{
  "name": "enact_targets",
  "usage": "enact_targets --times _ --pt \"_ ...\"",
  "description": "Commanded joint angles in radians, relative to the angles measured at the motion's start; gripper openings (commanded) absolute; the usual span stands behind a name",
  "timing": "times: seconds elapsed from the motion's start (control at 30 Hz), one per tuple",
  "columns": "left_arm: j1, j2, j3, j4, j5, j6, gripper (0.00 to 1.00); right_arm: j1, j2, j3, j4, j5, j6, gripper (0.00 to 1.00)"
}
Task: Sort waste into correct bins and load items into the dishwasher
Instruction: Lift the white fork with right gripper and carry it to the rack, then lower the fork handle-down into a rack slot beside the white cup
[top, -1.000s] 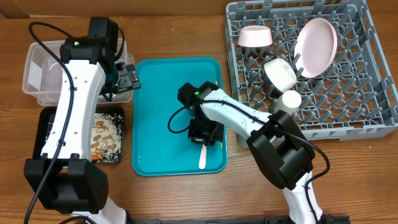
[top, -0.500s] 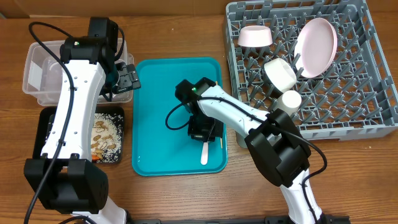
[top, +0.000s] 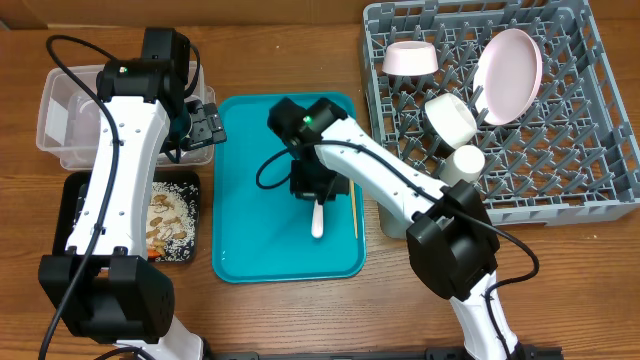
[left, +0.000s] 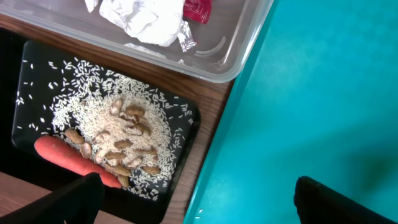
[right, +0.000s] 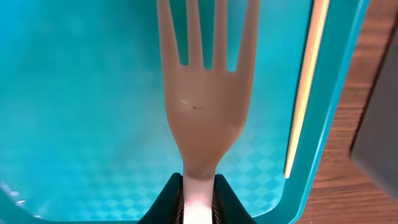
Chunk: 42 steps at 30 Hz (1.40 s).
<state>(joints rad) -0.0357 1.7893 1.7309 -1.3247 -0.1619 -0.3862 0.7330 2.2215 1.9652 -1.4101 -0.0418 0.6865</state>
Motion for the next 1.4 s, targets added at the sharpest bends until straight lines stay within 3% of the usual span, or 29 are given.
enact_targets --times 0.0,0.47,1.07,1.37 --pt "0.000 -0.031 0.024 -0.003 -0.014 -0.010 1.00 -0.011 0.011 0.083 -0.013 0.051 -0.014 0.04" --pt "0.000 -0.031 0.024 -0.003 -0.013 -0.010 1.00 -0.150 0.011 0.276 -0.138 0.112 -0.117 0.04" --pt "0.000 -0.031 0.024 -0.003 -0.013 -0.010 1.00 -0.440 0.011 0.282 -0.148 0.113 -0.484 0.04" --pt "0.000 -0.031 0.024 -0.003 -0.013 -0.010 1.00 -0.474 0.011 0.281 -0.186 0.191 -0.538 0.04"
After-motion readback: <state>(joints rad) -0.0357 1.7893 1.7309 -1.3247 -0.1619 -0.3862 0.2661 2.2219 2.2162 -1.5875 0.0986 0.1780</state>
